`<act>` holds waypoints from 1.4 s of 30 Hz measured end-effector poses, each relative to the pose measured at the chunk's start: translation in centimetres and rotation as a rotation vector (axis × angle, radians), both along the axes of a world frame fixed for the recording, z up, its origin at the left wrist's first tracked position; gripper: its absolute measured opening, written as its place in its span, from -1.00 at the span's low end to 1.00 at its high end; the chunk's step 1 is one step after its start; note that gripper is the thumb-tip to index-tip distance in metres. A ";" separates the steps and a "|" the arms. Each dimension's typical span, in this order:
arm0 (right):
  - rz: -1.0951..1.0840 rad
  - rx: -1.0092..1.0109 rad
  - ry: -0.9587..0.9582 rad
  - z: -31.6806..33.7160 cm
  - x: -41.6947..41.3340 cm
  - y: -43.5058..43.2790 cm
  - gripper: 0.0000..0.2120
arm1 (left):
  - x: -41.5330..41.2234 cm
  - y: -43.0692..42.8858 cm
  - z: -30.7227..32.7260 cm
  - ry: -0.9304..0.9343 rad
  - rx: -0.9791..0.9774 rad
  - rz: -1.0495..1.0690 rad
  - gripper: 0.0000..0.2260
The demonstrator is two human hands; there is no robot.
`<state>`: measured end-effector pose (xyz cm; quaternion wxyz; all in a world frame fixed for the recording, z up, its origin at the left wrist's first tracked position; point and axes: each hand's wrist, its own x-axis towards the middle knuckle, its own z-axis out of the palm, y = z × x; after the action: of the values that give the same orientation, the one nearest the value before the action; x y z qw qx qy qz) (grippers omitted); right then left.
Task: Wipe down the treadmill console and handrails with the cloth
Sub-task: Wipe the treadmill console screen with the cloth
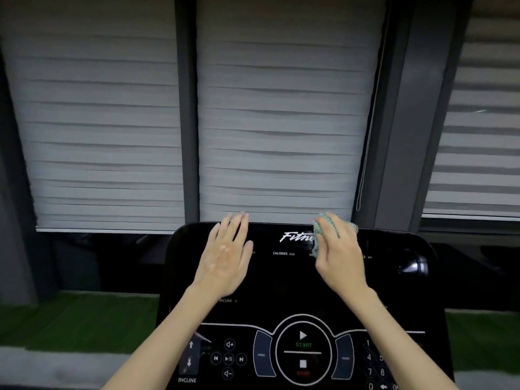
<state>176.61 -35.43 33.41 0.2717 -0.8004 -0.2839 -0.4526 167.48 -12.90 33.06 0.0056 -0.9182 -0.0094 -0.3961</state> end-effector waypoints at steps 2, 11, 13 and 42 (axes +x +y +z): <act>-0.007 0.003 -0.007 0.1 -0.7 2.7 -0.67 | -0.1 -0.2 0.0 0.022 -0.001 0.002 -0.44; 0.186 -0.240 -0.046 1.1 -2.3 6.8 -0.64 | -0.2 0.2 0.2 -0.017 0.029 -0.010 -0.52; 0.147 -0.177 -0.036 0.5 -1.2 2.7 -0.66 | -0.1 0.0 0.0 -0.025 0.026 0.007 -0.51; -0.178 0.353 0.243 -1.9 2.9 -11.9 -0.53 | 0.5 -0.8 -1.0 -0.068 0.058 0.075 -0.46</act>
<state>179.53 -47.33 31.54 0.3988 -0.8110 -0.0939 -0.4177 168.00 -13.69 32.06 0.0466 -0.9027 -0.0324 -0.4265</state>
